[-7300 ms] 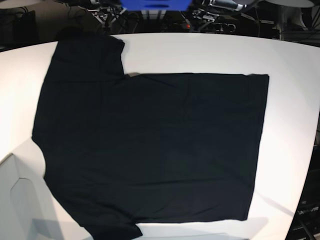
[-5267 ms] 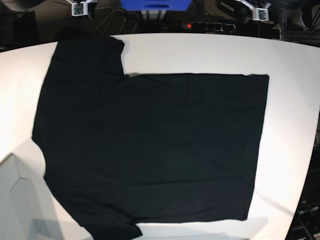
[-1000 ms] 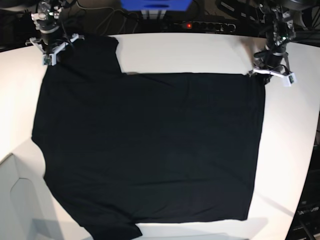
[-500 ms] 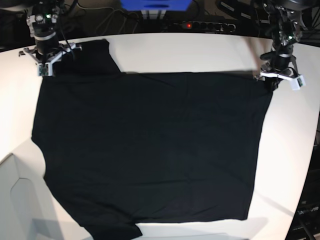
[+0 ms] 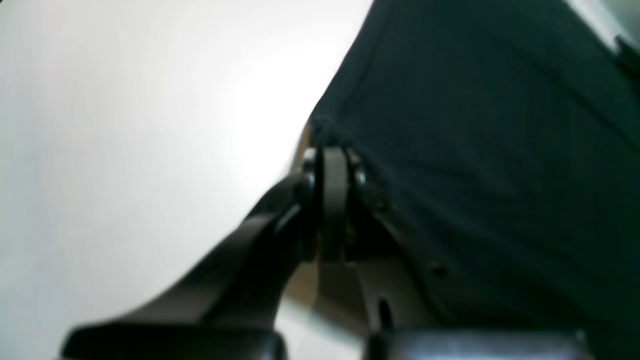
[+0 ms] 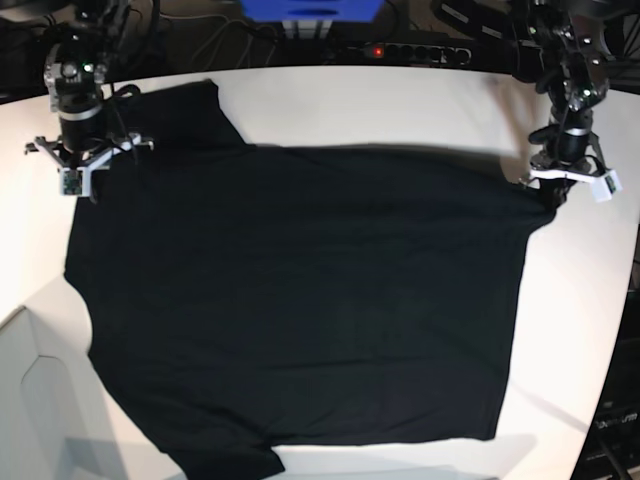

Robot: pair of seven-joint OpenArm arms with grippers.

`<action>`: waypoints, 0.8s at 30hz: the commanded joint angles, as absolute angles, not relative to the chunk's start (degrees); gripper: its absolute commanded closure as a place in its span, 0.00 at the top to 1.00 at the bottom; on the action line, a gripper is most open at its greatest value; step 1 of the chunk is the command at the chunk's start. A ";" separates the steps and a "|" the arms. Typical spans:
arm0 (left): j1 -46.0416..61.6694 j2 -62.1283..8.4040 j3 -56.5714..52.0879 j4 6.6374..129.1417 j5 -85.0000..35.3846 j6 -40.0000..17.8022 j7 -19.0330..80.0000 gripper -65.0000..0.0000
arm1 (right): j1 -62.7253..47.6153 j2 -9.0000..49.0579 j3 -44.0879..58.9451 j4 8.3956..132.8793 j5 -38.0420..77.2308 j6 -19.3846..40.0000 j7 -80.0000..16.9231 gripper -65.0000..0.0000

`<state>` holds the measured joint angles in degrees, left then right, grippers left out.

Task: Fold the T-shirt properly
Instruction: 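Close both grippers on the shirt's shoulder corners, then adjust the right gripper's grip on the shoulder corner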

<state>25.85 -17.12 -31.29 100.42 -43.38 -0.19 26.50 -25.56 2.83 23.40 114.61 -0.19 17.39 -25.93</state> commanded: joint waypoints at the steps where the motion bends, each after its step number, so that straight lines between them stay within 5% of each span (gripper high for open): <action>1: 25.10 -17.80 -31.52 101.14 -43.56 -0.40 25.19 0.00 | -24.84 3.30 23.60 115.56 -0.31 17.63 -24.75 0.00; 11: 26.59 -16.92 -32.04 100.62 -43.12 -0.31 25.27 0.00 | -26.33 3.30 23.69 115.56 -0.13 17.63 -38.20 0.00; 20: 27.21 -17.27 -32.04 100.53 -43.12 -0.31 25.27 0.00 | -24.75 2.95 27.21 114.33 -0.13 28.70 -43.30 0.54; 24: 27.21 -17.27 -32.04 100.53 -43.12 -0.31 25.27 0.00 | -23.43 2.95 29.76 110.20 -0.13 30.37 -43.56 0.56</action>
<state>27.18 -16.34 -31.51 99.63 -42.92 -0.19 26.79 -23.20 2.66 29.36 109.30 -0.05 29.39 -44.18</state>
